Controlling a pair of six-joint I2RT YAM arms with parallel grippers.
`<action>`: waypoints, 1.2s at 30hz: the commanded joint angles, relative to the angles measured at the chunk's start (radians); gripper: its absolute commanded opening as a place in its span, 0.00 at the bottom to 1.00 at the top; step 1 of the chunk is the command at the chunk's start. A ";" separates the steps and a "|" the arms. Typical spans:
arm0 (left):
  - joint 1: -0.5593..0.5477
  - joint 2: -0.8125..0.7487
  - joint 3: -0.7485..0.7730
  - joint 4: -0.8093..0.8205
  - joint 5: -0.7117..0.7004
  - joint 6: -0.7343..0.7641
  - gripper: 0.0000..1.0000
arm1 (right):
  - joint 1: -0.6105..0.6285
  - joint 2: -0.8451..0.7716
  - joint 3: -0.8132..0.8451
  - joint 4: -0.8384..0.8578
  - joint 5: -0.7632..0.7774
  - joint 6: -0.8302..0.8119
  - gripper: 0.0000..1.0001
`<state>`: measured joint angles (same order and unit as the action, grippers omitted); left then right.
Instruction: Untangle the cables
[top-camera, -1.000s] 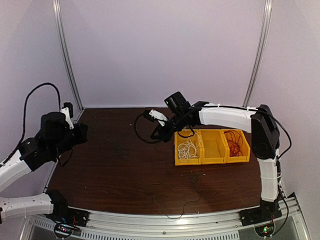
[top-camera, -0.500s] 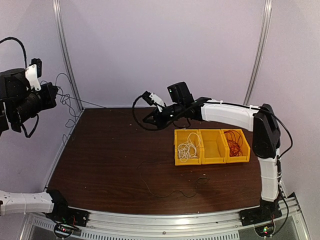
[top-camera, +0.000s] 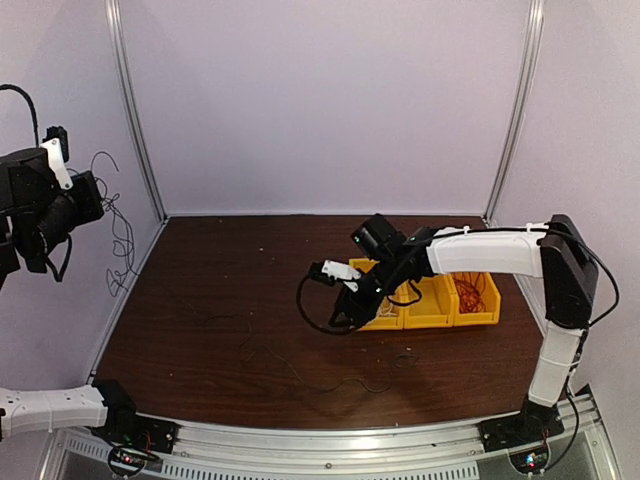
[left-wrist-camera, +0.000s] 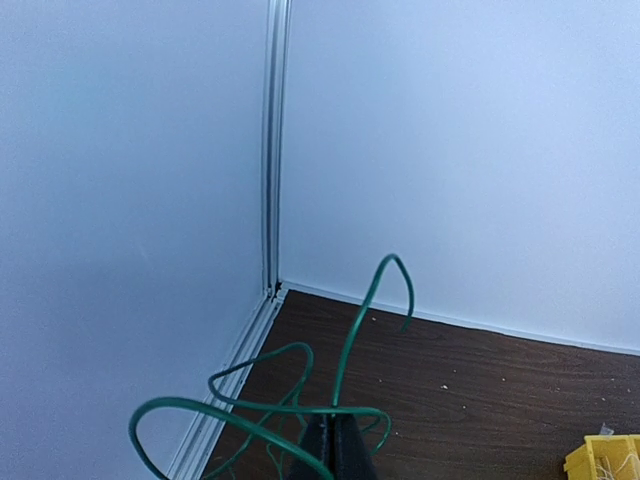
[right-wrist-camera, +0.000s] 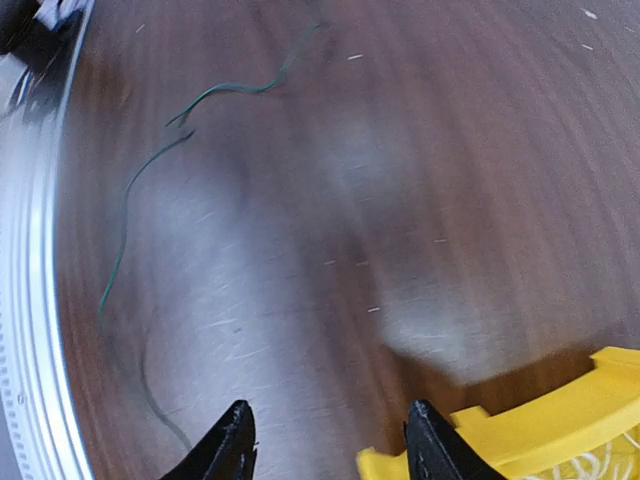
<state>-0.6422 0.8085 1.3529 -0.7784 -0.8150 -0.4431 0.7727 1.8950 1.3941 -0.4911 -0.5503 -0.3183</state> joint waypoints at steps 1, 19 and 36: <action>0.006 0.000 -0.010 0.066 -0.045 0.009 0.00 | 0.122 -0.070 -0.111 -0.037 0.008 -0.125 0.54; 0.006 -0.022 -0.069 0.063 -0.037 -0.017 0.00 | 0.357 0.159 0.018 0.119 0.160 0.092 0.61; 0.035 0.077 -0.567 0.334 0.144 -0.142 0.08 | 0.067 -0.654 -0.476 -0.407 0.188 -0.310 0.00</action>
<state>-0.6373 0.8608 0.8684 -0.5980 -0.7456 -0.5587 0.9096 1.4544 0.9833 -0.6937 -0.3893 -0.4767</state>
